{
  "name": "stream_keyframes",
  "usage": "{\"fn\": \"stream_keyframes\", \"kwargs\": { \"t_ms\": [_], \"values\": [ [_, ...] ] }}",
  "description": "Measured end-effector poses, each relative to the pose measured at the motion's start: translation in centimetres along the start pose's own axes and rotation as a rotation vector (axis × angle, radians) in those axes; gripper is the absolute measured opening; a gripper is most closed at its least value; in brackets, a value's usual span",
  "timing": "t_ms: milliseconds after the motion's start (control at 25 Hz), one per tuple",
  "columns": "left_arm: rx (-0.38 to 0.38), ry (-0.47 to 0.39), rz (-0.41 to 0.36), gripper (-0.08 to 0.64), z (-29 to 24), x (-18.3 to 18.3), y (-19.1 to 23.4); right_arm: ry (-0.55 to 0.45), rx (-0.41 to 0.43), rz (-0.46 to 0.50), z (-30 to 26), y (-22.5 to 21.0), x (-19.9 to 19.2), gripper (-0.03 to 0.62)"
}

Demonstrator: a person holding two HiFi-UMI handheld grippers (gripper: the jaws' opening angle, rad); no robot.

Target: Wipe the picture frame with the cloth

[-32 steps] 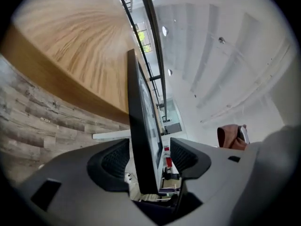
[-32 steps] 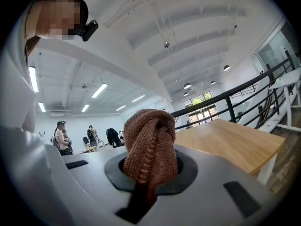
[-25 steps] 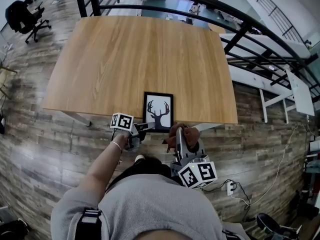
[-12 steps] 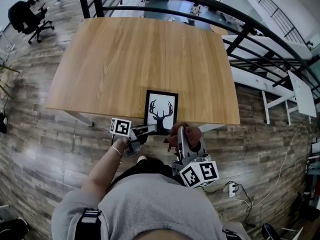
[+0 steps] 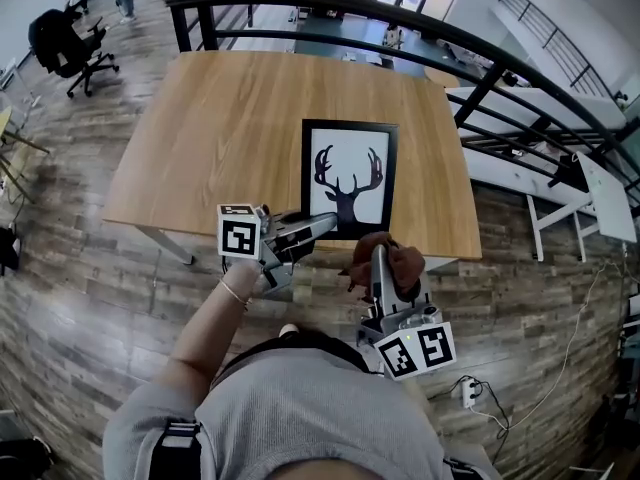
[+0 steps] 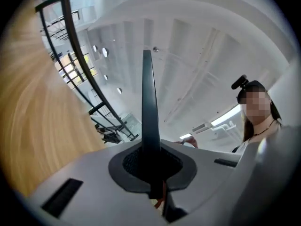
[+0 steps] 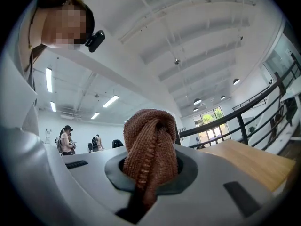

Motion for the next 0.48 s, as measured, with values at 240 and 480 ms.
{"fn": "stream_keyframes", "kwargs": {
  "t_ms": [240,480],
  "values": [
    [-0.041,0.030,-0.209,0.017,-2.0,5.4,-5.7,-0.076,0.046,0.059,0.9,0.9,2.8,0.044],
    [-0.021,0.076,-0.291,0.017,-3.2,7.2,-8.0,-0.133,0.118,0.136,0.7,1.9,5.7,0.044]
  ]
}}
Point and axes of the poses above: the fingertips, and each gripper's own axes: z backward along the fingers, y to its left, x out of its top, the point moved 10 cm from there along z, backward along the fingers, and after that the axes turned 12 degrees about y, right-handed, at the moved point
